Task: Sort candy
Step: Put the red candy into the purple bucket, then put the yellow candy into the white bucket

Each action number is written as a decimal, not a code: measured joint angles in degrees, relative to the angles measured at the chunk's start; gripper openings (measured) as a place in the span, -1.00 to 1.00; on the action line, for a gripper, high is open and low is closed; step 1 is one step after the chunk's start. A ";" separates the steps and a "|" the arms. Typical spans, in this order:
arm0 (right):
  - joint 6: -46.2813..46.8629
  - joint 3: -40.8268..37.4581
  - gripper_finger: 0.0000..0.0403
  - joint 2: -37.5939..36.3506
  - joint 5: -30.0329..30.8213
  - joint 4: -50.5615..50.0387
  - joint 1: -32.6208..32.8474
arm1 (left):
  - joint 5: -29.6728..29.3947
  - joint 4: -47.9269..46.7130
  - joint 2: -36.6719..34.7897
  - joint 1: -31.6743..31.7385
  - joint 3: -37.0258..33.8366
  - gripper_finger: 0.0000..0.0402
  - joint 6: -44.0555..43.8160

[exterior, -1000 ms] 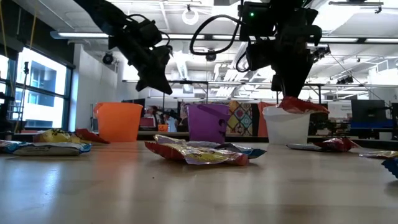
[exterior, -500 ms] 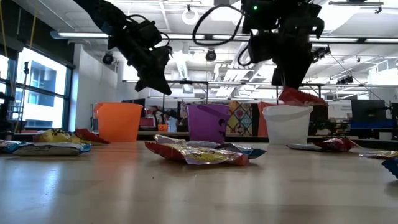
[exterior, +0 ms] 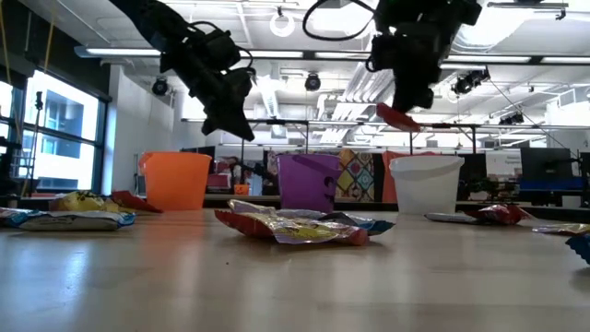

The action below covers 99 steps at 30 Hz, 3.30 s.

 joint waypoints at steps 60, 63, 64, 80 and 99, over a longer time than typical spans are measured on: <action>-0.04 18.59 -1.00 34.42 3.21 35.15 -17.75 | -4.33 6.59 -0.48 -8.26 0.00 -1.00 -1.02; -0.04 18.58 -1.00 35.19 3.15 35.61 -17.75 | -4.33 6.59 -0.48 -8.26 0.00 -1.00 -1.11; -0.04 18.58 -1.00 35.51 3.15 35.79 -17.75 | -4.33 6.59 -0.48 -8.26 0.00 -1.00 -1.47; 0.48 18.53 -0.99 36.97 3.35 36.86 -17.75 | -4.57 6.61 -0.46 -8.26 0.00 -1.00 -1.49; 0.28 29.06 -0.40 36.96 7.77 25.67 -16.65 | -4.57 6.63 -0.42 -8.26 0.00 -1.00 -1.99</action>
